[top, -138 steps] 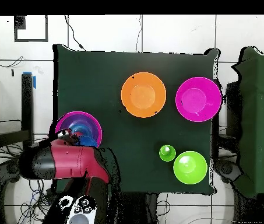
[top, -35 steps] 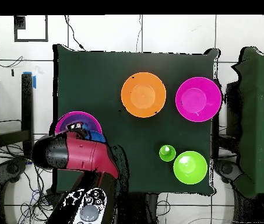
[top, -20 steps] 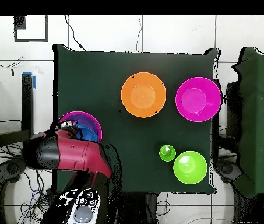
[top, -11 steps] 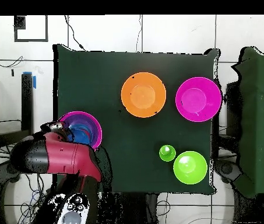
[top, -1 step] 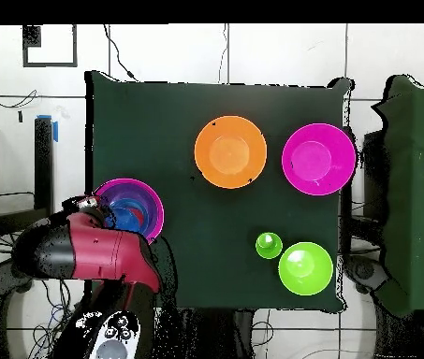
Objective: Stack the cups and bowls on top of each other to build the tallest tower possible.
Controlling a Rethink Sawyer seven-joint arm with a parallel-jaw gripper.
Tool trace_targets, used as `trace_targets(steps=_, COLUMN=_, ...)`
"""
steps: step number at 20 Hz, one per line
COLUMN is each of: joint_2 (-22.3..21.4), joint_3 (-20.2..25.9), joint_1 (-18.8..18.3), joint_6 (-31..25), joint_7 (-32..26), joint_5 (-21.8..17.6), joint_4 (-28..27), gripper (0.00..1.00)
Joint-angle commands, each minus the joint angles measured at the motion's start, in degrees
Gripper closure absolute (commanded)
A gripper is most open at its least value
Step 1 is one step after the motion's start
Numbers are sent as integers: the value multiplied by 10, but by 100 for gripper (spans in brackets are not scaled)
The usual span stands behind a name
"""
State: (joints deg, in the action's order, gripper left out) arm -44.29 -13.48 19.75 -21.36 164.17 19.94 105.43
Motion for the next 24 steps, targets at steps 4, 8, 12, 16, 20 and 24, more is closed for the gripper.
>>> trace_targets(steps=4, joint_2=18, joint_3=40, joint_1=-4, joint_6=-21, joint_7=57, joint_5=6, joint_4=42, gripper=100)
trace_targets(steps=8, joint_2=10, joint_3=39, joint_1=-12, joint_6=-25, joint_7=48, joint_5=2, joint_4=51, gripper=100)
trace_targets(steps=12, joint_2=4, joint_3=32, joint_1=-10, joint_6=-42, joint_7=45, joint_5=-2, joint_4=50, gripper=100)
trace_targets(steps=16, joint_2=5, joint_3=32, joint_1=-11, joint_6=-41, joint_7=47, joint_5=-1, joint_4=56, gripper=100)
trace_targets(steps=20, joint_2=-4, joint_3=34, joint_1=-20, joint_6=-32, joint_7=38, joint_5=-5, joint_4=78, gripper=100)
trace_targets(steps=24, joint_2=-19, joint_3=32, joint_1=-21, joint_6=-36, joint_7=31, joint_5=-11, joint_4=96, gripper=100)
